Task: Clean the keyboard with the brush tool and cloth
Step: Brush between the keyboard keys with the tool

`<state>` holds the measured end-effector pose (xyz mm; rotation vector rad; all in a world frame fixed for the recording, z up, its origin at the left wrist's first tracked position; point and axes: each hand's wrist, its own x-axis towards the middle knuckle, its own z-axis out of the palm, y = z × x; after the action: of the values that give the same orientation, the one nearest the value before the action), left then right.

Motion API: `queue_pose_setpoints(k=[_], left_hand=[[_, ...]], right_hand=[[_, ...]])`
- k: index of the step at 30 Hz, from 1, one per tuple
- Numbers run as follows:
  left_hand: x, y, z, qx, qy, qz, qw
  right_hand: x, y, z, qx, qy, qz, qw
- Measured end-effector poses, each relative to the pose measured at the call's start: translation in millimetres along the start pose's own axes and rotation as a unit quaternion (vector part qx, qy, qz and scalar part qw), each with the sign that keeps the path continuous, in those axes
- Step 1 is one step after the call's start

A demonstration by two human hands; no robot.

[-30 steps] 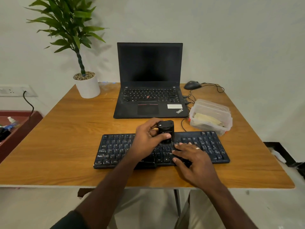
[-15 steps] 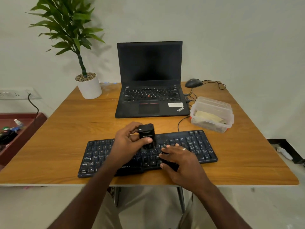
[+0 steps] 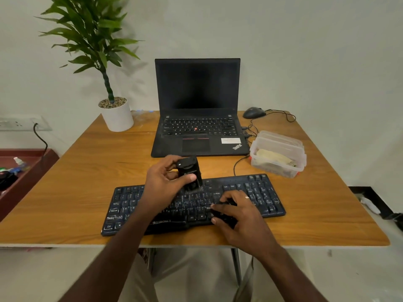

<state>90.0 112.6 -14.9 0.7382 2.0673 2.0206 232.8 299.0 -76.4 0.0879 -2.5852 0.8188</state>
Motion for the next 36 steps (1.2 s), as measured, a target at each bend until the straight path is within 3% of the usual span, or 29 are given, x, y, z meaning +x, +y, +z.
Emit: queue_pose_setpoints(k=[6,11,17,22,27,33,36], left_hand=[[-0.8,-9.9,36.7,0.004,-0.071,0.021,0.997],[6.4,-10.8,59.9,-0.045,-0.038,0.006,0.998],[5.9,-4.4,22.2,-0.028,0.016,0.012,0.999],[2.8,-6.8,31.0,-0.025,-0.055,-0.018,0.998],[15.8,-10.4,72.3,-0.016,-0.083,0.008,0.996],[19.7,-5.4,73.6,-0.033,0.009,0.041,0.999],[16.9,-2.8,55.8,-0.017,-0.005,0.03,0.999]], right_hand=[[5.8,2.7,-7.6,0.057,0.009,0.032,0.998],[9.1,5.7,-8.9,0.039,0.0,0.03,0.999],[5.7,17.8,-24.6,-0.086,-0.01,-0.003,0.996],[-5.2,28.9,-23.6,-0.081,-0.001,-0.013,0.997],[-8.6,29.9,-18.8,-0.081,0.004,-0.015,0.997],[-8.7,27.8,-20.7,-0.072,0.005,-0.015,0.997],[-8.4,27.7,-25.4,-0.046,0.005,-0.018,0.999]])
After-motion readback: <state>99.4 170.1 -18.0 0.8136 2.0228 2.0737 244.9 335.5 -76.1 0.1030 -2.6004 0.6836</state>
